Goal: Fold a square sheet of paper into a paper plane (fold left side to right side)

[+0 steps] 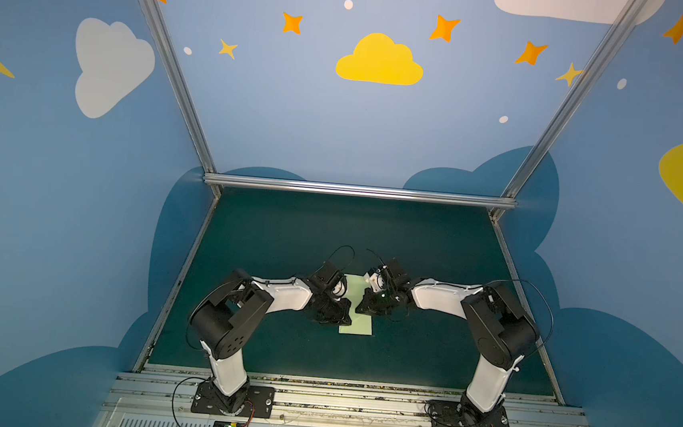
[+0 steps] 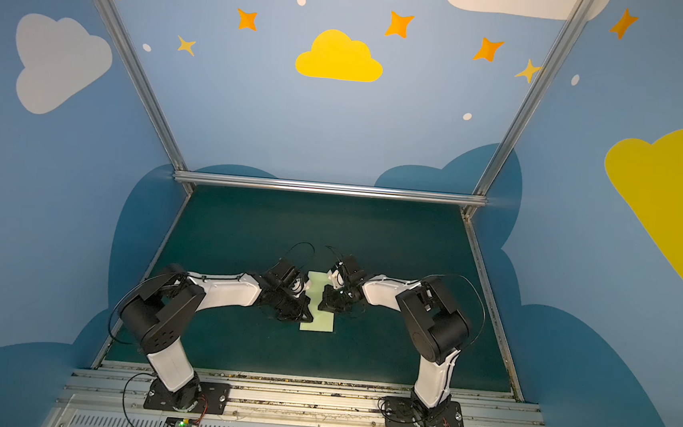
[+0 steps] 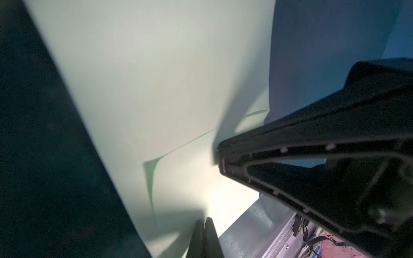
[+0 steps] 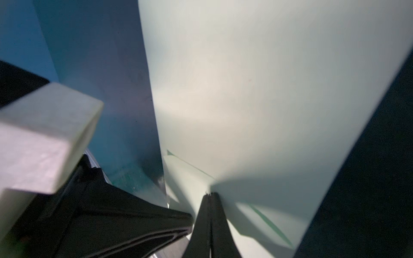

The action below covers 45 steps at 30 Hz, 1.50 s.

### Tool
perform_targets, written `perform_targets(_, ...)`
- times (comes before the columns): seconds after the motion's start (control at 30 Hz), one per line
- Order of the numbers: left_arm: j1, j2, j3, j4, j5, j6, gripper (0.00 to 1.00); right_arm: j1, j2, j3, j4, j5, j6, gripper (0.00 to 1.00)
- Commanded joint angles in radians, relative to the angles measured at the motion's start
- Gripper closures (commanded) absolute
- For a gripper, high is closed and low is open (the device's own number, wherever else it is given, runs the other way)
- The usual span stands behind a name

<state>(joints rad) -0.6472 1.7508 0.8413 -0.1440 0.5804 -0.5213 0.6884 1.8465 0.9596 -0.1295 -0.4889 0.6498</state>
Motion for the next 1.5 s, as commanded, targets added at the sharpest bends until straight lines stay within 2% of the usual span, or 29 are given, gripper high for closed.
perform_targets(0.0, -0.003, -0.011, -0.044, -0.016, -0.035, -0.005, 0.97, 0.004, 0.036, -0.037, -0.027, 0.051, -0.004, 1.0)
perform_targets(0.2, -0.003, -0.064, -0.107, -0.005, -0.042, -0.025, 0.97, 0.0, 0.033, -0.041, -0.023, 0.049, -0.004, 1.0)
perform_targets(0.43, 0.001, -0.212, -0.217, -0.033, -0.08, -0.054, 0.97, -0.007, 0.031, -0.039, -0.019, 0.04, -0.005, 1.0)
perform_targets(0.57, 0.003, -0.297, -0.21, -0.077, -0.112, -0.066, 0.96, -0.016, 0.019, -0.017, -0.018, 0.01, -0.009, 1.0)
perform_targets(0.7, 0.011, -0.325, -0.143, -0.115, -0.152, -0.06, 0.76, -0.021, -0.027, 0.048, -0.055, -0.028, -0.033, 0.99)
perform_targets(0.77, 0.022, -0.31, -0.099, -0.131, -0.162, -0.046, 0.56, -0.021, -0.064, 0.081, -0.101, -0.02, -0.046, 0.87)
perform_targets(0.8, 0.027, -0.298, -0.076, -0.137, -0.163, -0.036, 0.5, -0.023, -0.086, 0.093, -0.123, -0.012, -0.053, 0.8)
perform_targets(0.9, 0.041, -0.253, -0.018, -0.149, -0.175, -0.009, 0.37, -0.032, -0.146, 0.101, -0.175, 0.01, -0.062, 0.66)
perform_targets(0.97, 0.055, -0.219, 0.016, -0.159, -0.175, 0.008, 0.34, -0.039, -0.188, 0.082, -0.196, 0.037, -0.064, 0.6)
perform_targets(1.07, 0.076, -0.169, 0.065, -0.167, -0.171, 0.032, 0.3, -0.056, -0.25, 0.028, -0.195, 0.054, -0.06, 0.55)
perform_targets(1.33, 0.104, -0.075, 0.15, -0.211, -0.156, 0.094, 0.26, -0.102, -0.413, -0.175, -0.108, 0.077, 0.028, 0.52)
perform_targets(1.47, 0.106, -0.048, 0.146, -0.198, -0.126, 0.093, 0.26, -0.121, -0.458, -0.26, -0.058, 0.041, 0.065, 0.51)
